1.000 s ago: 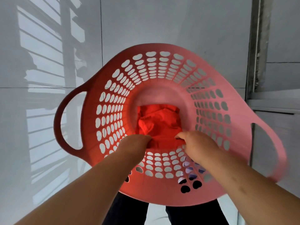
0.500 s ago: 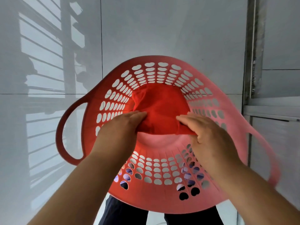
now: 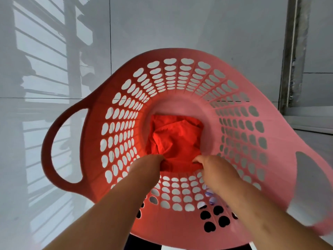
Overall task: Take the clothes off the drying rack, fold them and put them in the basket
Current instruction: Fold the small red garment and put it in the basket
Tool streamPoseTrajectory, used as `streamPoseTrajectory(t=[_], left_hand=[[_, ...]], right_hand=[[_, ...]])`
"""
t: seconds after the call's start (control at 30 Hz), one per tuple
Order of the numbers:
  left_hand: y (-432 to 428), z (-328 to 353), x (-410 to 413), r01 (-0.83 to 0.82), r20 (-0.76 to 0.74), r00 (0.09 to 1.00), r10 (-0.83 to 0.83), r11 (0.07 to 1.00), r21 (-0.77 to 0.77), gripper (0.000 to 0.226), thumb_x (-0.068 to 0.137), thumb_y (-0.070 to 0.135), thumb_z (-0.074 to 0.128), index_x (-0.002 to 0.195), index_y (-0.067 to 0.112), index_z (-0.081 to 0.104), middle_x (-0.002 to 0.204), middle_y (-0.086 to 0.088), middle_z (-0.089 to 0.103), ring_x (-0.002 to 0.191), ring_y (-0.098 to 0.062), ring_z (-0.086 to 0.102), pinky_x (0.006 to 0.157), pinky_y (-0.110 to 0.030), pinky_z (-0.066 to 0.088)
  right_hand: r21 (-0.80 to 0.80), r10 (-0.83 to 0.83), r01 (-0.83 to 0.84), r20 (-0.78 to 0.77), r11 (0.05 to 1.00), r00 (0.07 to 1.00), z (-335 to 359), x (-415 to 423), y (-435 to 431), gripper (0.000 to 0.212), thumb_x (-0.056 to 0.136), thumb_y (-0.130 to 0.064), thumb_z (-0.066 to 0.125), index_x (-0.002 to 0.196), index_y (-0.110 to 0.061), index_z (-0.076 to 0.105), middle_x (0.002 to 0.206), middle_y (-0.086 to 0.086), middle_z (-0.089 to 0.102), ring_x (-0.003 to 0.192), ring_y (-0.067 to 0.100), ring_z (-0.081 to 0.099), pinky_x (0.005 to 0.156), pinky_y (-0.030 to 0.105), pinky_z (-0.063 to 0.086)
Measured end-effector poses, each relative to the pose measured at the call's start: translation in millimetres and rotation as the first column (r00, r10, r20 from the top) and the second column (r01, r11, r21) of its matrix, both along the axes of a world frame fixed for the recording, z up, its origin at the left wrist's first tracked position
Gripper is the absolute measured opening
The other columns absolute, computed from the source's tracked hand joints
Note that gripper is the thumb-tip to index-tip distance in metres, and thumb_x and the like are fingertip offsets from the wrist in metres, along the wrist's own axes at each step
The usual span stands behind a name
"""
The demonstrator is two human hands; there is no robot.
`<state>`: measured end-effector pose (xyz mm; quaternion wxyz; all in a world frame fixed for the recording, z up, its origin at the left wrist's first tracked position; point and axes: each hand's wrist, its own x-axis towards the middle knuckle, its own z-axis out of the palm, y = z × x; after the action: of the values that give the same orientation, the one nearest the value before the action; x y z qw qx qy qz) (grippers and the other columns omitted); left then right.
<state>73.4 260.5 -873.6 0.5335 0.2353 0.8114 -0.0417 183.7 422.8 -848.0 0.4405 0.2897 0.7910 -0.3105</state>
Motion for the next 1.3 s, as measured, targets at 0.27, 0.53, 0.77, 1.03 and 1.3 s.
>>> streamPoseTrajectory(t=[0.27,0.53,0.77,1.03,1.3], left_hand=[[31.2,-44.6,-46.2,-0.751,0.059,0.66,0.749,0.656,0.075,0.027,0.088,0.018,0.067,0.114,0.017,0.064,0.101,-0.002,0.065,0.086,-0.016,0.062,0.07,-0.027,0.053],[54.5,-69.3,-59.2,-0.856,0.069,0.429,0.901,0.381,0.348,0.034,0.09,0.031,0.066,0.122,0.023,0.06,0.107,0.008,0.064,0.087,-0.004,0.058,0.063,-0.017,0.042],[35.7,-95.9,-32.7,-0.844,-0.121,0.496,0.86,0.51,0.163,0.041,0.091,0.045,0.059,0.12,0.016,0.061,0.105,-0.001,0.066,0.087,-0.016,0.062,0.072,-0.029,0.049],[33.4,-99.3,-29.9,-0.869,-0.161,0.309,0.937,0.347,0.354,0.014,0.095,0.037,0.057,0.101,0.025,0.061,0.086,0.01,0.06,0.073,-0.004,0.053,0.055,-0.021,0.036],[33.5,-106.5,-30.0,-0.862,-0.195,0.471,0.86,0.496,0.105,0.055,0.098,0.054,0.039,0.132,0.012,0.048,0.122,-0.01,0.058,0.104,-0.026,0.057,0.081,-0.037,0.043]], right_hand=[[0.098,-0.42,0.428,-0.086,0.899,0.903,-65.4,-33.9,33.8,0.026,0.096,-0.019,0.054,0.121,-0.015,0.061,0.119,0.012,0.066,0.11,0.03,0.061,0.081,0.027,0.04],[-0.003,-0.776,0.818,-0.316,0.576,0.545,-114.9,-58.4,48.5,0.025,0.097,-0.026,0.054,0.113,-0.011,0.065,0.111,0.01,0.069,0.103,0.029,0.063,0.085,0.034,0.048],[0.185,-0.731,0.736,-0.108,0.651,0.673,-148.0,-34.8,24.8,0.051,0.098,-0.04,0.049,0.11,0.005,0.067,0.11,0.028,0.067,0.103,0.039,0.064,0.086,0.037,0.048],[0.135,-0.774,0.868,-0.404,0.477,0.488,-153.5,-35.3,20.1,0.026,0.097,-0.025,0.056,0.113,-0.006,0.064,0.115,0.016,0.066,0.11,0.033,0.059,0.09,0.035,0.042],[0.278,-0.713,0.805,-0.375,0.524,0.593,-151.0,-30.3,1.3,0.041,0.098,-0.042,0.048,0.107,-0.003,0.059,0.119,0.021,0.059,0.112,0.038,0.056,0.089,0.04,0.044]])
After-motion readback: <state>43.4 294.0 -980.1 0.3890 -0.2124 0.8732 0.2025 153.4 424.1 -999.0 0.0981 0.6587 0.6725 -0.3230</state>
